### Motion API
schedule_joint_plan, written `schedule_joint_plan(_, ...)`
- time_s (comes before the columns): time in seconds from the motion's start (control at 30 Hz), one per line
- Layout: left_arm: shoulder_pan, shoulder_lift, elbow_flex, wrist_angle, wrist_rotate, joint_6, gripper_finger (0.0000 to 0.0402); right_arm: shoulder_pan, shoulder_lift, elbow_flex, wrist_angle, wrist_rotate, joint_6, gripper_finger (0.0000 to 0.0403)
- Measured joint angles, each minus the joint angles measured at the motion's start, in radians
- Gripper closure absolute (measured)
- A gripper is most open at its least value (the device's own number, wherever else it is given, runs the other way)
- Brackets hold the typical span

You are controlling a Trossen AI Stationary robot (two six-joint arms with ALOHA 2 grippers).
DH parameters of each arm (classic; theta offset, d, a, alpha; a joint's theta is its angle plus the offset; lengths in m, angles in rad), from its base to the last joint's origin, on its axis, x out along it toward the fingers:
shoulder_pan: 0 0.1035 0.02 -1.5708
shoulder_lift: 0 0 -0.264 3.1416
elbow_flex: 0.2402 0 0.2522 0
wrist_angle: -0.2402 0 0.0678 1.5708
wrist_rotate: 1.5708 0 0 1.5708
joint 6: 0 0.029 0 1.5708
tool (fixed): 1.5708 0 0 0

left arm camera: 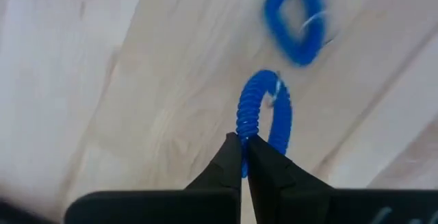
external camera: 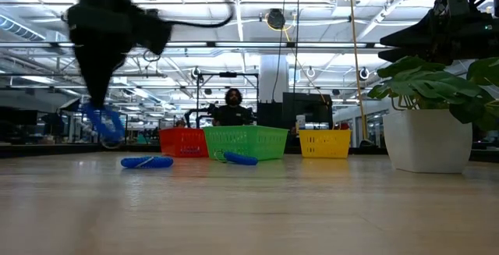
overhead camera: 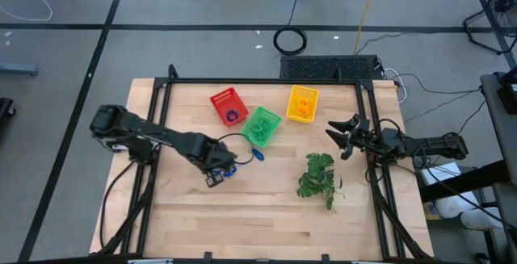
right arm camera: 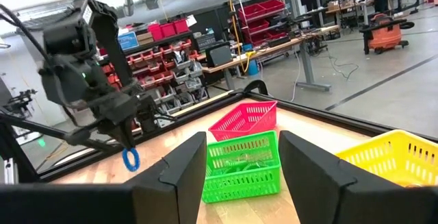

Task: Sort spring keychains
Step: Put the blue spring keychain into the red bin

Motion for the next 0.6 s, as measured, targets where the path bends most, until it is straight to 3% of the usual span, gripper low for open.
schedule_joint_plan(0.6,0.089,0.344,0.558,-0.145,0.001,0.355,0.0396,0.0,0.0,0.0,0.0,0.0,0.0,0.0232)
